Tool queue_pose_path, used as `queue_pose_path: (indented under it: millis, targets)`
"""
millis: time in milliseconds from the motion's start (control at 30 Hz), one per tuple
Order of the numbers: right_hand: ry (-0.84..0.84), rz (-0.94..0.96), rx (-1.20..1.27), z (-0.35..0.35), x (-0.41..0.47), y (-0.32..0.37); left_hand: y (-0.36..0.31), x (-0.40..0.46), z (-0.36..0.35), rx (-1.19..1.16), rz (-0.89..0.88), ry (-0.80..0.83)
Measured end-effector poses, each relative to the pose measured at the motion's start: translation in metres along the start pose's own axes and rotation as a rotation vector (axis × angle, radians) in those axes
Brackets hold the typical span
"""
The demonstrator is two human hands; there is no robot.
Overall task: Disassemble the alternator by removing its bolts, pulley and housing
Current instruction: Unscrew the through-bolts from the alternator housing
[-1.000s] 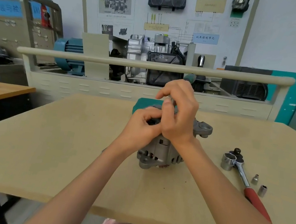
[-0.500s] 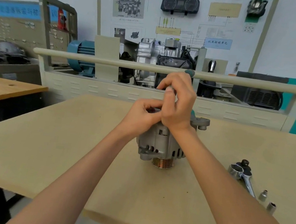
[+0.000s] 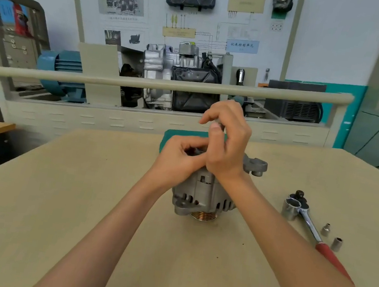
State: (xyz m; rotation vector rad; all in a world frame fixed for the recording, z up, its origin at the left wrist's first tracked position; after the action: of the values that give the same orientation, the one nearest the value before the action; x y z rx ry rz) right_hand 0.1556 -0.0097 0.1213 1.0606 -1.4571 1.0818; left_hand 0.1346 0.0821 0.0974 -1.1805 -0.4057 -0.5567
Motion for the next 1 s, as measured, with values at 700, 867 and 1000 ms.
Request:
queue_pose_path:
  millis: [700, 867, 1000]
  targets:
    - [0.121, -0.199, -0.031, 0.001, -0.008, 0.027, 0.002, -0.033, 0.002, -0.098, 0.178, 0.020]
    - [0.220, -0.187, -0.051, 0.008, -0.006, 0.029, 0.002, -0.032, 0.002, -0.031, 0.300, 0.080]
    - [0.408, -0.088, -0.181, 0.011, 0.003, 0.038, 0.004, -0.033, 0.003, -0.054, 0.332, 0.023]
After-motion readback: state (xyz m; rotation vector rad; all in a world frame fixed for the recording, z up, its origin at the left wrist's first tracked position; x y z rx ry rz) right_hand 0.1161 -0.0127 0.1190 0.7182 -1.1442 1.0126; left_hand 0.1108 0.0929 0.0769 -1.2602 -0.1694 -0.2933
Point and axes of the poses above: each hand's wrist, its own x-axis towards the middle knuckle, its own z-axis out of the back of the hand, y = z × x, the point moved 3 cm from there along x, towards the middle knuckle, and after that the axes turned 11 degrees about z, right-handed, at the moved point
